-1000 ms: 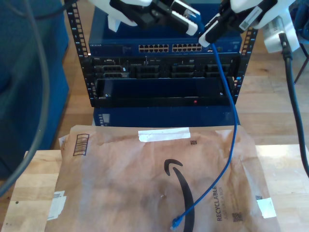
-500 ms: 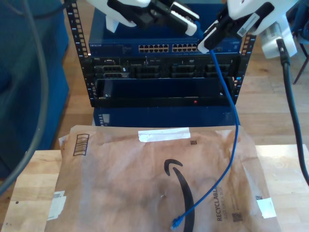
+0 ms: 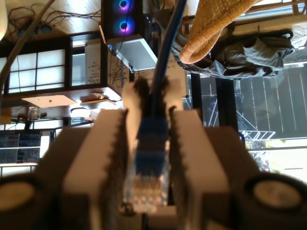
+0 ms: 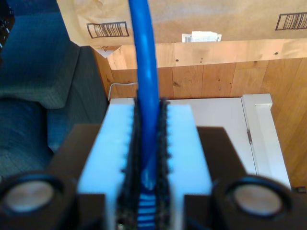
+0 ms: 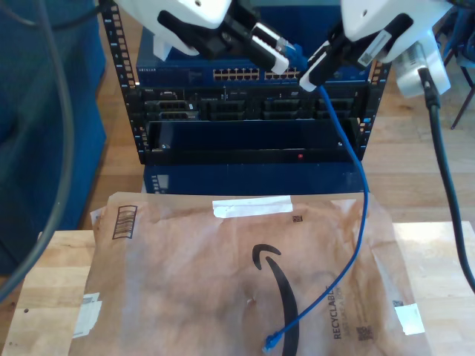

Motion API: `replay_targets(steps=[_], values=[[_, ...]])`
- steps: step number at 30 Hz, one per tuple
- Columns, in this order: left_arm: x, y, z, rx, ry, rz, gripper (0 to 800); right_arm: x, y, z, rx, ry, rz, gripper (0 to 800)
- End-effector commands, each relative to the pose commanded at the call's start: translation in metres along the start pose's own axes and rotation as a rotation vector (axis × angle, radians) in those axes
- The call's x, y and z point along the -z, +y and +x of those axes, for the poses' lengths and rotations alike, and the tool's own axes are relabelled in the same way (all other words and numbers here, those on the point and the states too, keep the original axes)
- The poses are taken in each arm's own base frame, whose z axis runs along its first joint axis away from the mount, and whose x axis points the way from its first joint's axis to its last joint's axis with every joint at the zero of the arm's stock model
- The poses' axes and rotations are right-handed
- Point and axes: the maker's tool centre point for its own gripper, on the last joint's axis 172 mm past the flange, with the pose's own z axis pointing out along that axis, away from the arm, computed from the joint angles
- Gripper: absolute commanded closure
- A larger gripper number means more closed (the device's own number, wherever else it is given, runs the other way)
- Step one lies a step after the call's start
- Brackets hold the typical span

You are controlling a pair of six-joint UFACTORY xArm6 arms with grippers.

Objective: Grab the cable and plug it in

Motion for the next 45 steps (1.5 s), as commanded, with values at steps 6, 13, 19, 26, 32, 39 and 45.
replay_targets(steps=[6,13,19,26,32,39,45], values=[[0.002,-0.003,-0.002,-0.005,0.007,0.005,595,-0.006,0.002,0.001,-0.001,0.006,-0.014,798],[0.001,-0.003,0.011,0.007,0.048,0.007,595,-0.006,0.001,0.002,-0.002,0.006,-0.014,798],[0.001,-0.003,0.01,0.005,0.046,0.008,595,-0.007,0.001,0.002,-0.002,0.007,-0.017,797],[0.001,-0.003,0.01,0.007,0.043,0.007,595,-0.008,0.001,0.002,-0.003,0.008,-0.018,797],[0.001,-0.002,0.01,0.007,0.04,0.006,594,-0.008,0.001,0.002,-0.003,0.006,-0.019,797],[0.001,0.0,0.01,0.007,0.04,-0.001,586,-0.01,0.002,0.004,-0.006,0.01,-0.023,797],[0.001,0.0,0.009,0.005,0.04,0.0,586,-0.011,0.002,0.004,-0.007,0.009,-0.026,797]])
